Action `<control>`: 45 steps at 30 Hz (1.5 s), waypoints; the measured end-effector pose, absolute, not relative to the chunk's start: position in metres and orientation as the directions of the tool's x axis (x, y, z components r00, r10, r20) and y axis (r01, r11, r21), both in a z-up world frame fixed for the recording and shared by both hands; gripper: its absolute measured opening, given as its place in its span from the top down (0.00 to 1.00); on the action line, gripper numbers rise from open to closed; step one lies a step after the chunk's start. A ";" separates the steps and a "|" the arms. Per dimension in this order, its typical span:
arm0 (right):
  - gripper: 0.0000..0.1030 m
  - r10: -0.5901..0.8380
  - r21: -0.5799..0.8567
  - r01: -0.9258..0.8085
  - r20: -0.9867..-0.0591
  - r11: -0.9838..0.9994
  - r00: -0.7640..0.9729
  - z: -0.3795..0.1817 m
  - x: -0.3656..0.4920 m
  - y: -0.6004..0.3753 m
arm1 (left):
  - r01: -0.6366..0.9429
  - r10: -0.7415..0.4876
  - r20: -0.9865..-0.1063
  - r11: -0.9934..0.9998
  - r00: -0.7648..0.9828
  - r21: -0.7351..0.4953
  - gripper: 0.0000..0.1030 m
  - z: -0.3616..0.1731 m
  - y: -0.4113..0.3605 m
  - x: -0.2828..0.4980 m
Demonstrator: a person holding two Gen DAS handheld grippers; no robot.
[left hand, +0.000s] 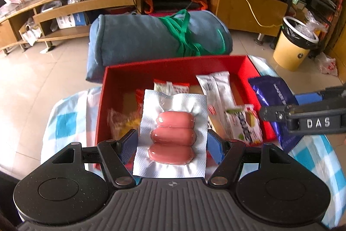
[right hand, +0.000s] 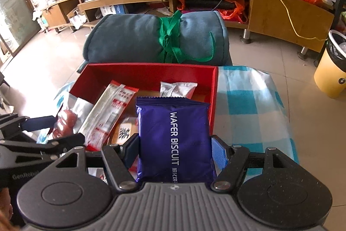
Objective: Organize snacks
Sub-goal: 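Lower the sausage pack and wafer biscuit into the red box with both tools, then open both tools to release the snacks in the box and pull back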
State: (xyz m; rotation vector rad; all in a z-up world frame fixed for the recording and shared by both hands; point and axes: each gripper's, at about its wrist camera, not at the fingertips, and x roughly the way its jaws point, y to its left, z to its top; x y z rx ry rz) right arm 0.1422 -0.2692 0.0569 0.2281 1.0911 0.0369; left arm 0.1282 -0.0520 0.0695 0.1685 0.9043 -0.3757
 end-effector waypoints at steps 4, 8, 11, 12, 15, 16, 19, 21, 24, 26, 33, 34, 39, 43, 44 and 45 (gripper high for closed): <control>0.38 0.128 0.193 0.098 -0.880 0.976 0.456 0.047 0.157 -0.273 | 0.364 -0.234 -0.788 0.931 0.569 -0.014 0.28 0.067 -0.055 0.146; 0.38 0.124 0.191 0.109 -0.887 0.976 0.444 0.036 0.169 -0.274 | 0.347 -0.222 -0.796 0.938 0.563 -0.015 0.28 0.059 -0.058 0.160; 0.38 0.105 0.170 0.111 -0.891 0.979 0.442 0.029 0.177 -0.272 | 0.337 -0.208 -0.806 0.941 0.554 -0.012 0.28 0.051 -0.064 0.167; 0.38 0.092 0.157 0.112 -0.892 0.981 0.442 0.028 0.179 -0.271 | 0.336 -0.206 -0.811 0.942 0.548 -0.012 0.28 0.048 -0.065 0.170; 0.38 0.082 0.150 0.120 -0.891 0.981 0.446 0.027 0.184 -0.271 | 0.333 -0.195 -0.821 0.943 0.537 -0.006 0.27 0.041 -0.069 0.174; 0.38 0.078 0.145 0.117 -0.891 0.982 0.447 0.027 0.185 -0.270 | 0.331 -0.192 -0.823 0.943 0.534 -0.005 0.27 0.040 -0.070 0.176; 0.38 0.091 0.150 0.095 -0.884 0.984 0.459 0.030 0.184 -0.266 | 0.321 -0.188 -0.827 0.947 0.530 -0.009 0.27 0.038 -0.069 0.179; 0.38 0.108 0.162 0.082 -0.883 0.983 0.458 0.031 0.185 -0.264 | 0.315 -0.189 -0.829 0.949 0.526 -0.016 0.27 0.037 -0.068 0.181; 0.38 0.119 0.172 0.077 -0.885 0.982 0.450 0.027 0.189 -0.260 | 0.320 -0.185 -0.829 0.947 0.528 -0.008 0.26 0.037 -0.068 0.179; 0.37 0.125 0.181 0.087 -0.887 0.980 0.444 0.023 0.191 -0.261 | 0.321 -0.182 -0.825 0.947 0.535 -0.001 0.24 0.039 -0.069 0.178; 0.36 0.147 0.207 0.087 -0.881 0.974 0.449 0.023 0.192 -0.262 | 0.312 -0.189 -0.824 0.950 0.535 -0.016 0.21 0.041 -0.065 0.179; 0.36 0.148 0.209 0.088 -0.880 0.974 0.450 0.024 0.192 -0.262 | 0.316 -0.192 -0.823 0.949 0.535 -0.016 0.20 0.042 -0.065 0.177; 0.34 0.136 0.203 0.101 -0.878 0.974 0.459 0.030 0.185 -0.267 | 0.393 -0.250 -0.816 0.919 0.521 -0.030 0.20 0.048 -0.064 0.161; 0.34 0.127 0.194 0.107 -0.887 0.975 0.444 0.032 0.171 -0.271 | 0.490 -0.304 -0.822 0.871 0.481 -0.036 0.18 0.047 -0.066 0.139; 0.34 0.126 0.192 0.110 -0.890 0.975 0.438 0.034 0.166 -0.271 | 0.509 -0.318 -0.826 0.860 0.465 -0.044 0.18 0.046 -0.066 0.134; 0.34 0.128 0.193 0.110 -0.892 0.975 0.433 0.036 0.160 -0.271 | 0.526 -0.332 -0.830 0.848 0.448 -0.055 0.18 0.045 -0.065 0.129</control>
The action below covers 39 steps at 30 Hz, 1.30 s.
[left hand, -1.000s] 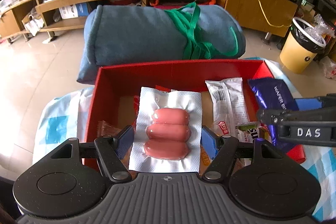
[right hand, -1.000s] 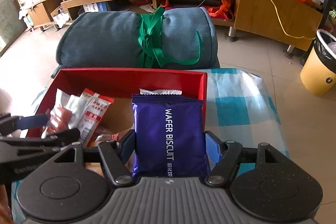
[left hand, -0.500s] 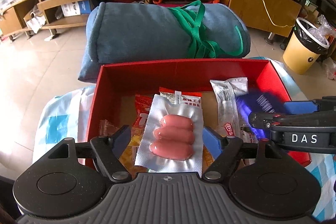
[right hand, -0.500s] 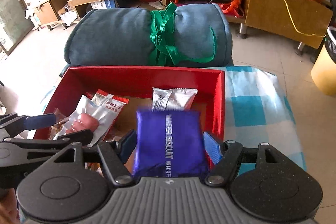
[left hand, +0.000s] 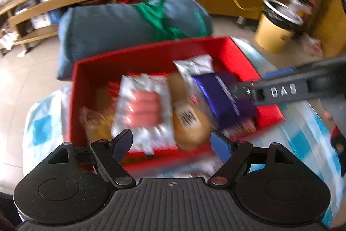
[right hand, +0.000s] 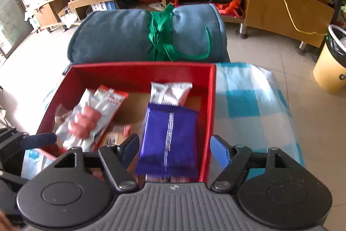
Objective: Organize snacks
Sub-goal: 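Open both tools to release the snacks in the box and pull back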
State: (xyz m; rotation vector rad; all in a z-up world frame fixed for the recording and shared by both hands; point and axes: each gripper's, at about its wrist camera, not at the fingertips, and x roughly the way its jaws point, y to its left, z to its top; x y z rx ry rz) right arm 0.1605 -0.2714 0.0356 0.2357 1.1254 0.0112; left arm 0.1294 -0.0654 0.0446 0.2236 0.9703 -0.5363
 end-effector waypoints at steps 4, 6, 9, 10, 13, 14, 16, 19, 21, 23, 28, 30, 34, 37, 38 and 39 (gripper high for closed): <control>0.33 0.141 0.208 0.110 -0.890 0.972 0.433 0.049 0.136 -0.271 | 0.601 -0.389 -0.838 0.794 0.383 -0.094 0.15 0.038 -0.067 0.114; 0.32 0.157 0.230 0.123 -0.888 0.965 0.431 0.054 0.121 -0.274 | 0.642 -0.401 -0.834 0.763 0.380 -0.075 0.14 0.036 -0.070 0.106; 0.32 0.169 0.246 0.142 -0.895 0.959 0.414 0.059 0.099 -0.276 | 0.683 -0.445 -0.835 0.721 0.325 -0.118 0.15 0.036 -0.072 0.100; 0.32 0.177 0.254 0.140 -0.893 0.957 0.413 0.061 0.091 -0.276 | 0.699 -0.472 -0.832 0.699 0.292 -0.151 0.15 0.036 -0.073 0.097; 0.32 0.202 0.282 0.142 -0.888 0.949 0.414 0.065 0.075 -0.278 | 0.759 -0.502 -0.821 0.636 0.271 -0.138 0.14 0.037 -0.080 0.090; 0.32 0.208 0.288 0.143 -0.888 0.947 0.411 0.065 0.071 -0.278 | 0.775 -0.496 -0.824 0.622 0.273 -0.117 0.13 0.035 -0.084 0.089; 0.32 0.221 0.301 0.144 -0.888 0.943 0.403 0.064 0.068 -0.278 | 0.783 -0.489 -0.840 0.607 0.236 -0.133 0.13 0.026 -0.091 0.093; 0.31 0.231 0.307 0.138 -0.888 0.942 0.396 0.063 0.066 -0.278 | 0.777 -0.467 -0.866 0.607 0.178 -0.167 0.13 0.006 -0.099 0.102; 0.31 0.240 0.314 0.135 -0.887 0.940 0.394 0.061 0.065 -0.279 | 0.787 -0.437 -0.884 0.600 0.169 -0.146 0.13 -0.006 -0.104 0.105; 0.31 0.249 0.322 0.131 -0.885 0.938 0.393 0.061 0.065 -0.279 | 0.801 -0.407 -0.893 0.591 0.193 -0.096 0.12 -0.014 -0.107 0.105; 0.31 0.266 0.332 0.113 -0.883 0.936 0.386 0.060 0.064 -0.274 | 0.821 -0.404 -0.895 0.565 0.187 -0.083 0.08 -0.015 -0.108 0.101; 0.31 0.272 0.337 0.109 -0.881 0.935 0.387 0.061 0.064 -0.273 | 0.805 -0.407 -0.902 0.578 0.144 -0.133 0.09 -0.018 -0.102 0.100; 0.31 0.290 0.355 0.101 -0.872 0.929 0.395 0.064 0.062 -0.273 | 0.768 -0.419 -0.903 0.609 0.098 -0.200 0.08 -0.021 -0.085 0.094; 0.31 0.296 0.359 0.090 -0.866 0.929 0.404 0.068 0.061 -0.272 | 0.736 -0.425 -0.904 0.623 0.036 -0.264 0.08 -0.021 -0.073 0.085; 0.31 0.298 0.361 0.087 -0.864 0.929 0.406 0.069 0.061 -0.272 | 0.729 -0.419 -0.908 0.628 0.023 -0.272 0.08 -0.022 -0.069 0.080; 0.31 0.299 0.362 0.085 -0.863 0.928 0.408 0.070 0.060 -0.272 | 0.731 -0.410 -0.912 0.630 0.025 -0.263 0.09 -0.022 -0.067 0.076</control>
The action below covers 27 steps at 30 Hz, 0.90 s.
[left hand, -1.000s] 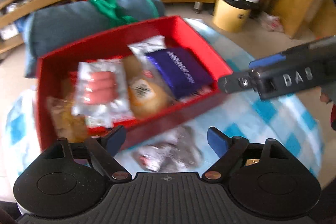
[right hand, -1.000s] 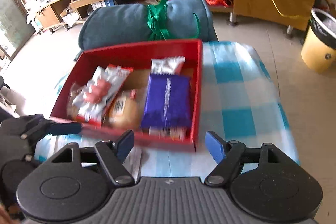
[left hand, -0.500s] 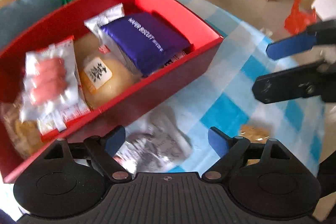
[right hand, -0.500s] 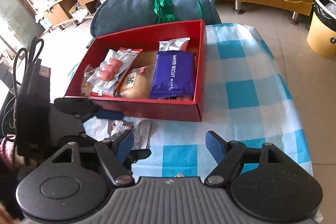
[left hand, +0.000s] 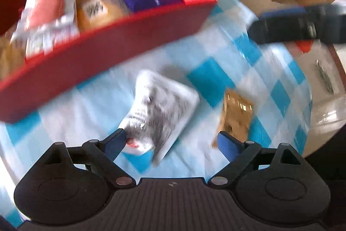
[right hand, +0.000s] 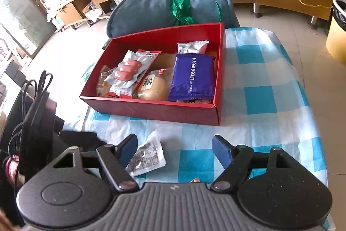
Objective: Organize snacks
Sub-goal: 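Open both tools to release the snacks in the box and pull back, then close the left tool on the silver sauce packet while the right tool grasps the gold packet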
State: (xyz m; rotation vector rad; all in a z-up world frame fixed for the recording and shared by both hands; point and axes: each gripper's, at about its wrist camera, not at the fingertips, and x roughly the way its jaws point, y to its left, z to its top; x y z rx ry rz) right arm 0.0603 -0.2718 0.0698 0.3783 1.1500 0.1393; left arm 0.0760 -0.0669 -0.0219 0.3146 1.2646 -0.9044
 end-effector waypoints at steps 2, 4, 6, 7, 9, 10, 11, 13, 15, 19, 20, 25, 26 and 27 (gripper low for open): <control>0.31 0.300 0.363 0.081 -0.861 0.928 0.411 0.071 0.059 -0.271 | 0.738 -0.386 -0.920 0.639 0.065 -0.216 0.09 -0.018 -0.067 0.070; 0.31 0.300 0.361 0.078 -0.860 0.929 0.413 0.072 0.058 -0.271 | 0.723 -0.369 -0.922 0.669 0.118 -0.175 0.09 -0.017 -0.070 0.071; 0.31 0.299 0.360 0.077 -0.861 0.930 0.412 0.072 0.057 -0.271 | 0.707 -0.346 -0.926 0.692 0.150 -0.145 0.09 -0.019 -0.075 0.075; 0.31 0.299 0.359 0.076 -0.861 0.930 0.412 0.072 0.057 -0.272 | 0.706 -0.335 -0.929 0.696 0.160 -0.129 0.09 -0.021 -0.079 0.076; 0.31 0.297 0.358 0.080 -0.863 0.930 0.410 0.071 0.056 -0.273 | 0.723 -0.300 -0.935 0.687 0.191 -0.073 0.08 -0.025 -0.090 0.076; 0.31 0.297 0.358 0.081 -0.863 0.930 0.408 0.070 0.055 -0.274 | 0.737 -0.283 -0.934 0.675 0.216 -0.035 0.08 -0.027 -0.096 0.075; 0.31 0.296 0.357 0.082 -0.864 0.930 0.408 0.070 0.054 -0.275 | 0.749 -0.266 -0.937 0.663 0.228 -0.006 0.06 -0.028 -0.101 0.074; 0.31 0.294 0.356 0.086 -0.865 0.930 0.406 0.069 0.053 -0.277 | 0.751 -0.251 -0.941 0.661 0.227 0.005 0.07 -0.029 -0.106 0.073; 0.31 0.290 0.355 0.092 -0.866 0.930 0.408 0.068 0.052 -0.280 | 0.747 -0.251 -0.943 0.665 0.220 -0.002 0.12 -0.028 -0.104 0.072; 0.31 0.284 0.349 0.093 -0.867 0.932 0.411 0.069 0.052 -0.282 | 0.722 -0.258 -0.938 0.692 0.230 -0.013 0.29 -0.023 -0.091 0.062; 0.31 0.285 0.349 0.089 -0.866 0.933 0.411 0.070 0.051 -0.281 | 0.711 -0.253 -0.939 0.703 0.235 -0.012 0.31 -0.022 -0.087 0.060; 0.31 0.279 0.335 0.073 -0.872 0.940 0.403 0.069 0.047 -0.275 | 0.659 -0.261 -0.943 0.749 0.207 -0.063 0.39 -0.019 -0.066 0.056; 0.31 0.278 0.334 0.073 -0.873 0.940 0.401 0.069 0.046 -0.274 | 0.647 -0.266 -0.942 0.759 0.205 -0.073 0.39 -0.019 -0.063 0.056; 0.31 0.278 0.334 0.075 -0.874 0.940 0.399 0.068 0.045 -0.274 | 0.641 -0.268 -0.942 0.764 0.204 -0.078 0.39 -0.018 -0.060 0.055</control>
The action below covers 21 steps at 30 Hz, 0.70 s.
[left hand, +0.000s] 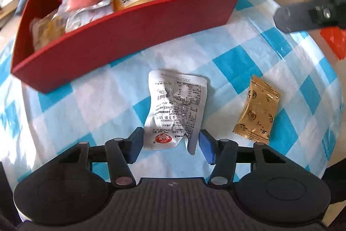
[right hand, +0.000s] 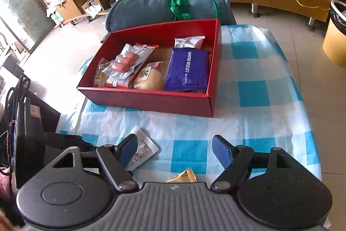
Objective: Organize snacks
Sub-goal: 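Close the left tool on the silver sauce packet while the right tool grasps the gold packet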
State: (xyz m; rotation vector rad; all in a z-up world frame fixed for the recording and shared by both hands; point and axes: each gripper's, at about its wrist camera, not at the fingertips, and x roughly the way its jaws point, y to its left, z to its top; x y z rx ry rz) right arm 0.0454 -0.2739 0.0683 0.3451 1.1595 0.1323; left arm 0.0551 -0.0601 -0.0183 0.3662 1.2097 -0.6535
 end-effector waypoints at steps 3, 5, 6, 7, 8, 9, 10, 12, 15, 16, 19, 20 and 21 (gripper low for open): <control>0.31 0.280 0.336 0.079 -0.875 0.939 0.395 0.067 0.044 -0.274 | 0.607 -0.268 -0.945 0.788 0.187 -0.103 0.23 -0.021 -0.060 0.060; 0.31 0.279 0.335 0.080 -0.876 0.939 0.393 0.066 0.044 -0.275 | 0.598 -0.253 -0.945 0.797 0.207 -0.082 0.20 -0.020 -0.062 0.060; 0.31 0.278 0.334 0.081 -0.877 0.939 0.391 0.065 0.043 -0.275 | 0.602 -0.240 -0.946 0.796 0.216 -0.065 0.20 -0.022 -0.067 0.059; 0.31 0.277 0.333 0.082 -0.878 0.939 0.390 0.065 0.043 -0.275 | 0.605 -0.218 -0.947 0.795 0.238 -0.031 0.23 -0.022 -0.071 0.057; 0.31 0.277 0.332 0.080 -0.878 0.940 0.389 0.065 0.043 -0.275 | 0.611 -0.200 -0.945 0.791 0.257 -0.001 0.23 -0.023 -0.074 0.054; 0.31 0.276 0.330 0.078 -0.879 0.941 0.388 0.064 0.042 -0.275 | 0.615 -0.210 -0.944 0.788 0.254 -0.010 0.32 -0.022 -0.075 0.053; 0.31 0.273 0.326 0.079 -0.881 0.942 0.386 0.063 0.041 -0.275 | 0.606 -0.212 -0.942 0.795 0.259 -0.012 0.37 -0.021 -0.076 0.052; 0.31 0.267 0.322 0.088 -0.886 0.943 0.380 0.061 0.037 -0.277 | 0.591 -0.211 -0.941 0.806 0.263 -0.015 0.37 -0.020 -0.072 0.053; 0.31 0.257 0.317 0.120 -0.898 0.941 0.358 0.054 0.029 -0.279 | 0.570 -0.203 -0.944 0.821 0.259 -0.020 0.38 -0.019 -0.063 0.050; 0.31 0.255 0.316 0.130 -0.902 0.940 0.349 0.051 0.025 -0.279 | 0.562 -0.208 -0.944 0.827 0.254 -0.031 0.38 -0.018 -0.057 0.049; 0.31 0.251 0.307 0.155 -0.919 0.939 0.303 0.039 0.013 -0.273 | 0.544 -0.223 -0.942 0.837 0.251 -0.053 0.38 -0.015 -0.045 0.047; 0.31 0.257 0.311 0.170 -0.925 0.935 0.279 0.033 0.009 -0.271 | 0.538 -0.225 -0.940 0.841 0.255 -0.055 0.38 -0.013 -0.041 0.046; 0.31 0.269 0.320 0.186 -0.928 0.929 0.256 0.027 0.006 -0.268 | 0.533 -0.230 -0.939 0.844 0.257 -0.061 0.38 -0.010 -0.037 0.045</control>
